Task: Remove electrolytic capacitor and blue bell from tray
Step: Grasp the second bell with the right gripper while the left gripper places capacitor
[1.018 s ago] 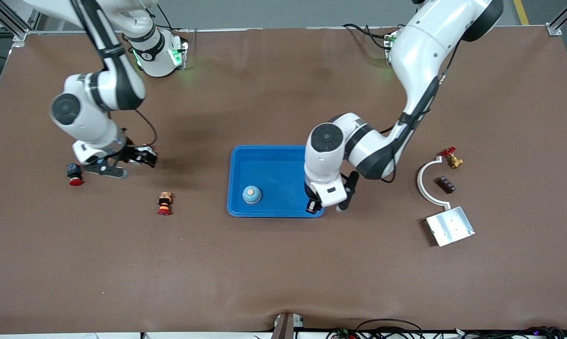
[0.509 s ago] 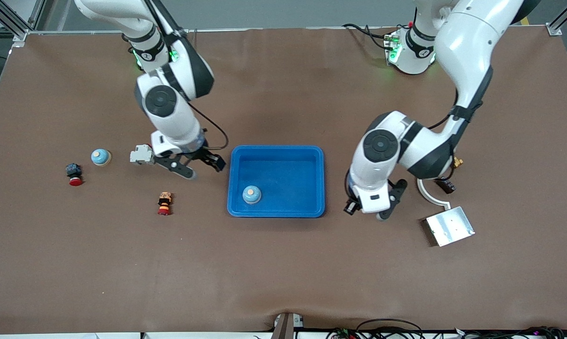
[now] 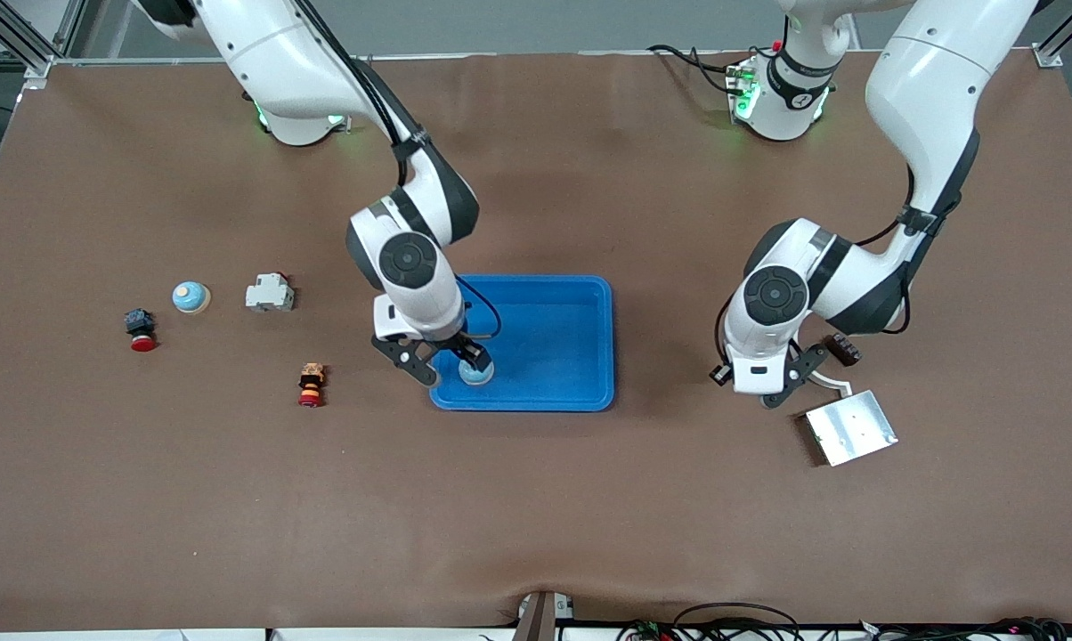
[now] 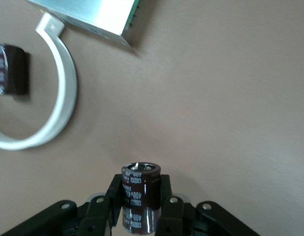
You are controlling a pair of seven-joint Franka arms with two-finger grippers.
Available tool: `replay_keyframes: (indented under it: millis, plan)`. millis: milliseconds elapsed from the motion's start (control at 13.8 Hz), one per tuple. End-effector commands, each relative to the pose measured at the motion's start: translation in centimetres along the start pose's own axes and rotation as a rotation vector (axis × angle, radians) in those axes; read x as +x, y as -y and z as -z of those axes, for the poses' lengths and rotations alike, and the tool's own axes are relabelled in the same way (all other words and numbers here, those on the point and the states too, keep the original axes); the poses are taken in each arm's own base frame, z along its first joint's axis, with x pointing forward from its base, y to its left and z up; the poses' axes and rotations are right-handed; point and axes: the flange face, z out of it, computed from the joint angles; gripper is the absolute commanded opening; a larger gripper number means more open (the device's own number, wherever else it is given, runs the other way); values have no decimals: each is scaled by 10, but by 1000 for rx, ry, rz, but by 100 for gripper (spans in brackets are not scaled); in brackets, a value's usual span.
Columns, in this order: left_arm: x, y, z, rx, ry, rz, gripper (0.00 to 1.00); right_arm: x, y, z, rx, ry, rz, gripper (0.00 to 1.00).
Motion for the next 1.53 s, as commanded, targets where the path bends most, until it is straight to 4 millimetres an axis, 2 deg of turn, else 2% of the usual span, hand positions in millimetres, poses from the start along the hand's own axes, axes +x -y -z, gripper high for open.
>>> replay_keyframes:
  millis: [0, 364, 436, 509, 582, 655, 727, 873, 1018, 1091, 1164, 1309, 1382, 1455]
  plan:
    - [13, 23, -18, 2, -38, -28, 0, 5, 15, -14, -7, -12, -22, 100]
    - [19, 27, -62, -12, -62, -41, 2, 4, 18, -42, -25, -9, -29, 100]
    - [19, 27, -64, -9, -70, -38, 11, 1, 18, -47, -32, -9, -34, 100]
    - [20, 27, -65, -8, -69, -36, 27, 0, 17, -52, -37, -8, -34, 100]
    - [22, 28, -64, -8, -70, -33, 56, 0, 17, -54, -39, -8, -34, 100]
    - [22, 27, -63, -10, -72, -34, 81, 0, 18, -54, -31, -10, -34, 100]
    - [24, 28, -59, -10, -79, -33, 100, 0, 18, -58, -31, -10, -35, 100]
    - [28, 28, -46, -16, -99, -36, 100, 0, 20, -62, -27, -11, -38, 100]
    - [34, 29, -21, -27, -136, -57, 100, 1, 23, -61, -19, -14, -39, 100]
    - [34, 27, -15, -18, -142, -106, 100, 1, 23, -61, -20, -12, -38, 90]
    - [40, 24, -2, -20, -151, -115, 100, 1, 23, -61, -19, -13, -37, 69]
    - [49, 17, 22, 3, -162, -138, 100, 0, 27, -57, -11, -13, -34, 8]
    - [51, 13, 30, 27, -161, -172, 100, 2, 28, -53, -7, -9, -40, 0]
    - [58, 9, 41, 29, -165, -192, 100, 0, 30, -49, -4, -5, -40, 0]
